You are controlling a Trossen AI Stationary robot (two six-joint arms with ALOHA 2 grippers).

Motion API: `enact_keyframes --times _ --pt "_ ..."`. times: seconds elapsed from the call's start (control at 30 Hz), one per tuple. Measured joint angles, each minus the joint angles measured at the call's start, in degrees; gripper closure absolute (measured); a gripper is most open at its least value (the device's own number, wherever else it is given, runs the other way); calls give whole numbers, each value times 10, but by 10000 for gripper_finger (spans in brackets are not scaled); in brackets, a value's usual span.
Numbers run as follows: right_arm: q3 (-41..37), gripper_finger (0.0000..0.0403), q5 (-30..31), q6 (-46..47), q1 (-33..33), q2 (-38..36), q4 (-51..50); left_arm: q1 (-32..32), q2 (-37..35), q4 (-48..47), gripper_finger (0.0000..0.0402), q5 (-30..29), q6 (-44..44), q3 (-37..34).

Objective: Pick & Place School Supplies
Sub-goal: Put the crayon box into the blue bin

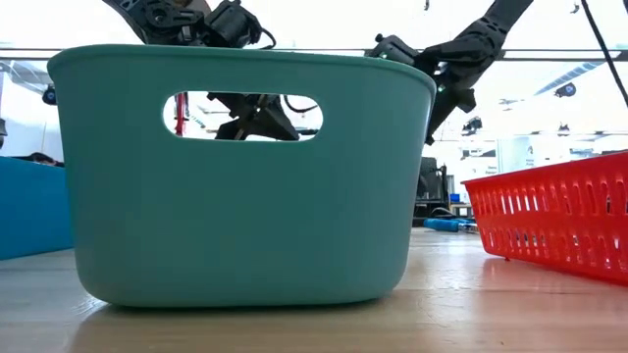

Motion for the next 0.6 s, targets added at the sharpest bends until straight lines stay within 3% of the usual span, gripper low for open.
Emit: enact_keyframes --times 0.13,0.37,0.6 --pt "10 335 0 0 0 7 -20 0 0 -1 374 -1 -19 0" --pt "13 335 0 0 0 5 -18 2 0 -9 374 -51 -41 0" --pt "13 335 0 0 0 3 -18 2 0 -13 374 -42 -2 0"
